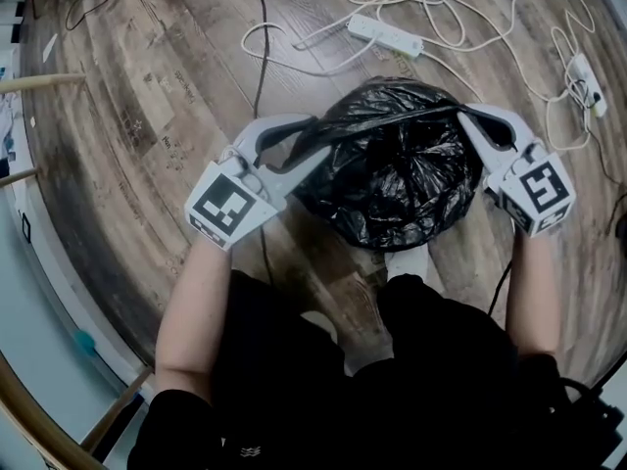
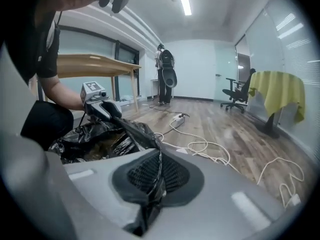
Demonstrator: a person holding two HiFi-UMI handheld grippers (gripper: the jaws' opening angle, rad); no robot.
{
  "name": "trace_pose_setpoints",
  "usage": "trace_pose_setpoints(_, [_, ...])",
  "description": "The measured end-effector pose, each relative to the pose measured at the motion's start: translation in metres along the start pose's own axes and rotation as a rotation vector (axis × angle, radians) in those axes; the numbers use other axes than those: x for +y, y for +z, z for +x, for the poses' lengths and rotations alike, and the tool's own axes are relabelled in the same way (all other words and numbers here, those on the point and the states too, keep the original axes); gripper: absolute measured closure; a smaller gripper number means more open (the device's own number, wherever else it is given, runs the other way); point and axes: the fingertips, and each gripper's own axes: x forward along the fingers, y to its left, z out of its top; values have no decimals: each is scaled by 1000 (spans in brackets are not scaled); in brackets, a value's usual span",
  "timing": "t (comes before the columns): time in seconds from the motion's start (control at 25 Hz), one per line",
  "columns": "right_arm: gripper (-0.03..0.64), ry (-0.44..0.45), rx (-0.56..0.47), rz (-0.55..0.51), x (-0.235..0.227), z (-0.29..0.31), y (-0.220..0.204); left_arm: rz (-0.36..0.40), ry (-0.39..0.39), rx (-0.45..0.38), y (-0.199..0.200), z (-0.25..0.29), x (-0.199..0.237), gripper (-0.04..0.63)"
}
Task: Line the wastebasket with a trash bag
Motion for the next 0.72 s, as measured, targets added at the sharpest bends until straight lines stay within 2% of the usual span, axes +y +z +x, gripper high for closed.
trace_pose_setpoints(0.2, [614, 3, 13, 10, -15, 18, -3, -46, 6, -22, 1, -1, 7, 440])
trace_pose_setpoints(0.36, [614, 13, 17, 62, -26, 32, -9, -40, -14, -29, 1, 1, 5, 440])
trace_pose_setpoints(0.52, [614, 59, 85, 80, -33, 51, -36, -25, -19, -27, 2, 3, 6, 440])
trace_pose_setpoints(0.72, [614, 129, 144, 156, -26, 71, -70, -21, -25, -32, 3, 4, 5, 442])
